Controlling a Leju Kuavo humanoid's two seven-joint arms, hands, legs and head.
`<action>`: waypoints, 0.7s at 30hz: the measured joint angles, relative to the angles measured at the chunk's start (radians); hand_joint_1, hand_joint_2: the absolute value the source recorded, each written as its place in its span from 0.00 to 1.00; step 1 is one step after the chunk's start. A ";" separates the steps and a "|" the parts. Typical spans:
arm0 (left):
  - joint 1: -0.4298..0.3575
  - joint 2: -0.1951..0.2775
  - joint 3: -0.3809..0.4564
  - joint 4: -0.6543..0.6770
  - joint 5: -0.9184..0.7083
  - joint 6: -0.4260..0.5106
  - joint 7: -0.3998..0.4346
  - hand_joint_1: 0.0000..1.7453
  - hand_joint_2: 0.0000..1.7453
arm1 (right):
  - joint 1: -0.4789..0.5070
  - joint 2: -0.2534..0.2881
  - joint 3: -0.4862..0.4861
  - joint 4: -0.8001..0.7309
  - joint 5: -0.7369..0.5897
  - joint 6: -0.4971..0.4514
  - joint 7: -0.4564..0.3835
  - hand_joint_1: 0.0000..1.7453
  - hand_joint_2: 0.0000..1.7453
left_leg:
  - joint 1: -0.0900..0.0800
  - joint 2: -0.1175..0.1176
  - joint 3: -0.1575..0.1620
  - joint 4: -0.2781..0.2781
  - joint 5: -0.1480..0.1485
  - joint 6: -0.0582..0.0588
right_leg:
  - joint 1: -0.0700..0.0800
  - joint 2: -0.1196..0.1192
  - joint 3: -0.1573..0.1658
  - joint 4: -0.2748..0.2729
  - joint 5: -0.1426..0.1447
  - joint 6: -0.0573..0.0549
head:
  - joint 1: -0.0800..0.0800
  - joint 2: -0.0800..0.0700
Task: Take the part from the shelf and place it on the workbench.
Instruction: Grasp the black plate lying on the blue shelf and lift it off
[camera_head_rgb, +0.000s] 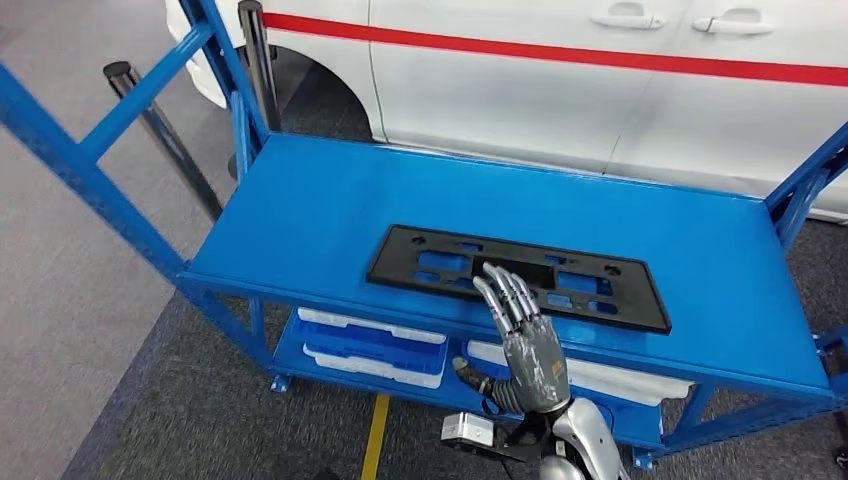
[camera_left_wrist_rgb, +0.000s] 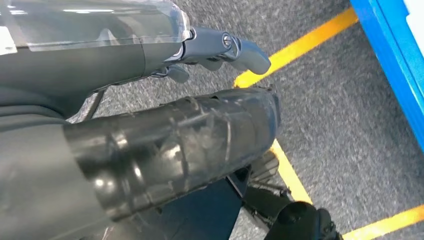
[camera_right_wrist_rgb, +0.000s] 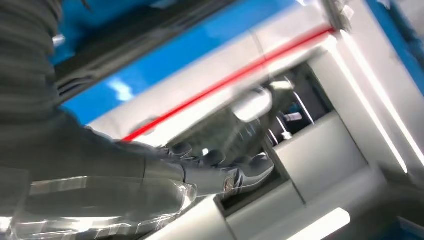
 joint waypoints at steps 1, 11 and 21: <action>-0.001 0.000 0.000 0.000 0.000 0.000 0.000 0.00 0.00 | 0.002 -0.002 -0.002 -0.002 0.003 0.000 0.002 0.00 1.00 | 0.001 0.001 0.002 0.005 -0.004 -0.005 | -0.002 0.001 0.007 0.000 0.001 -0.009 | -0.001 0.000; 0.006 0.000 -0.003 0.001 0.000 0.002 0.000 0.00 0.00 | 0.008 -0.018 -0.004 -0.006 0.021 0.000 0.010 0.00 1.00 | 0.003 0.002 -0.165 0.144 0.045 -0.006 | 0.007 0.006 0.104 -0.008 -0.070 -0.033 | -0.004 0.000; -0.001 0.000 -0.007 0.001 -0.001 0.039 0.014 0.00 0.00 | 0.009 -0.027 -0.004 -0.009 0.028 0.005 0.014 0.00 1.00 | -0.002 0.002 -0.107 0.002 0.097 0.040 | 0.003 0.005 0.026 0.173 -0.184 0.012 | -0.006 0.000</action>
